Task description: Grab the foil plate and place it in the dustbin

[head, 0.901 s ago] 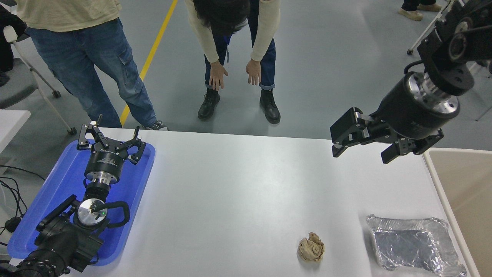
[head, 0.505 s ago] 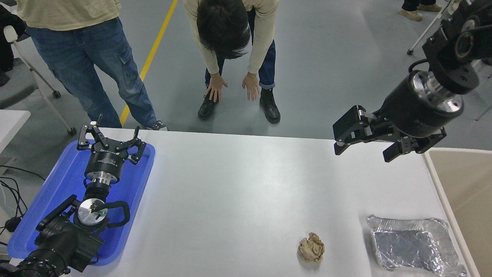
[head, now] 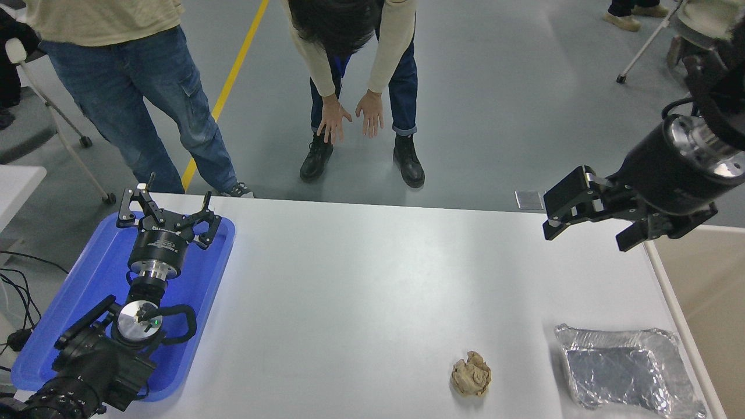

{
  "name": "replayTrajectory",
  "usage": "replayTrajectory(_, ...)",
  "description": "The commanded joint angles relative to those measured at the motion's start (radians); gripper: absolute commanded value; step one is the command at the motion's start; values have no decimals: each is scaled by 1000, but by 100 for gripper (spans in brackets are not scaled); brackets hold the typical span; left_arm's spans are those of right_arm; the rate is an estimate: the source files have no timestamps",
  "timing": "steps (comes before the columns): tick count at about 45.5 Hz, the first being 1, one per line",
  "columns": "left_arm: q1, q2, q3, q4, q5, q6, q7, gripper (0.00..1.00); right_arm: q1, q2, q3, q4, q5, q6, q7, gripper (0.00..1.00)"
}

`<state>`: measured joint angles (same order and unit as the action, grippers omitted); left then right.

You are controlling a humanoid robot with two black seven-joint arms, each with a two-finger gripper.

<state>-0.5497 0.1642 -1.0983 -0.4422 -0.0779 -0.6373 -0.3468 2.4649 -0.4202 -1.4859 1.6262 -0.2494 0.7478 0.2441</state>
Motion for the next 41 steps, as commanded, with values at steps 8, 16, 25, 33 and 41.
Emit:
replayTrajectory(8, -1, 0, 0, 0, 0, -1, 0, 100, -253, -463, 18, -150, -476, -90, 4, 100)
replayTrajectory(16, -1, 0, 0, 0, 0, -1, 0, 100, -483, -600, 182, -253, -551, -128, 4, 100)
replayTrajectory(25, -1, 0, 0, 0, 0, -1, 0, 100, -874, -629, 490, -387, -637, -217, 6, 100)
replayTrajectory(33, -1, 0, 0, 0, 0, 1, 0, 100, -1130, -618, 682, -483, -705, -317, 7, 100)
replayTrajectory(41, -1, 0, 0, 0, 0, 1, 0, 100, -1316, -553, 742, -606, -766, -456, 35, 100)
